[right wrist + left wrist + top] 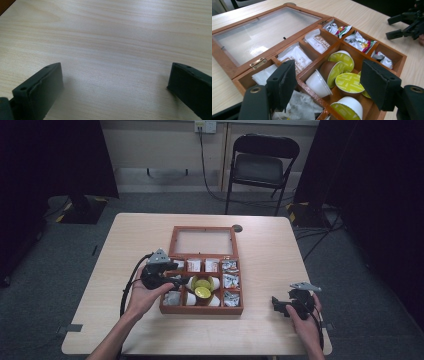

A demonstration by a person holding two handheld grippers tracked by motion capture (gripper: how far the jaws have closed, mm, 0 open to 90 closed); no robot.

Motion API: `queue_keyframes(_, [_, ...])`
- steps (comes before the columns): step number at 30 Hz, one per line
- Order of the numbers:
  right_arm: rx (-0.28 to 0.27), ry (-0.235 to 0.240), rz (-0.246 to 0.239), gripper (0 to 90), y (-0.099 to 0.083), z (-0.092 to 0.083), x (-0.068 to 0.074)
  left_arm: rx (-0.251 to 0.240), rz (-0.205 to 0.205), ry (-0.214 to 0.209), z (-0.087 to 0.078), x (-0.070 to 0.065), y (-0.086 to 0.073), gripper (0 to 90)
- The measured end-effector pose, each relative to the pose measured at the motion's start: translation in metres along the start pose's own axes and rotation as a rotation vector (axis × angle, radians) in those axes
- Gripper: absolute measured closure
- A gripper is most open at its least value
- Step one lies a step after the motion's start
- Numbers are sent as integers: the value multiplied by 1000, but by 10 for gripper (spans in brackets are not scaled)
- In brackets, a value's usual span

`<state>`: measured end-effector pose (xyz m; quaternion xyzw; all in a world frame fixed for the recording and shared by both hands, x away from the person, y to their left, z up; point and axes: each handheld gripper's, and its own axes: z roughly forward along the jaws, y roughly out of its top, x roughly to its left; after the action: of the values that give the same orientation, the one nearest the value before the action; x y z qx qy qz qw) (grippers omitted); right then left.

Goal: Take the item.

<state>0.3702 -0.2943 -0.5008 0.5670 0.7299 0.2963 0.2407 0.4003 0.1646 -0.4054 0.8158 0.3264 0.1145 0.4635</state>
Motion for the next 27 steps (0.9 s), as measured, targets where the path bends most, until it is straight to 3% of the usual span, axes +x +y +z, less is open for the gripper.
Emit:
queue_keyframes(5, [0,0,-1,0,0,0,0,-4,13,-19,0,-5,1,283])
queue_keyframes(7, [0,0,-1,0,0,0,0,7,22,-2,4,-6,0,282])
queue_keyframes(13, [0,0,-2,0,0,0,0,13,12,-16,14,-7,-3,289])
queue_keyframes(16, [0,0,-2,0,0,0,0,28,10,-36,20,-9,-5,311])
queue_keyframes(21, [0,0,-1,0,0,0,0,88,46,-83,35,-18,-8,361])
queue_keyframes(27, [0,0,-1,0,0,0,0,125,39,-107,47,-21,-13,362])
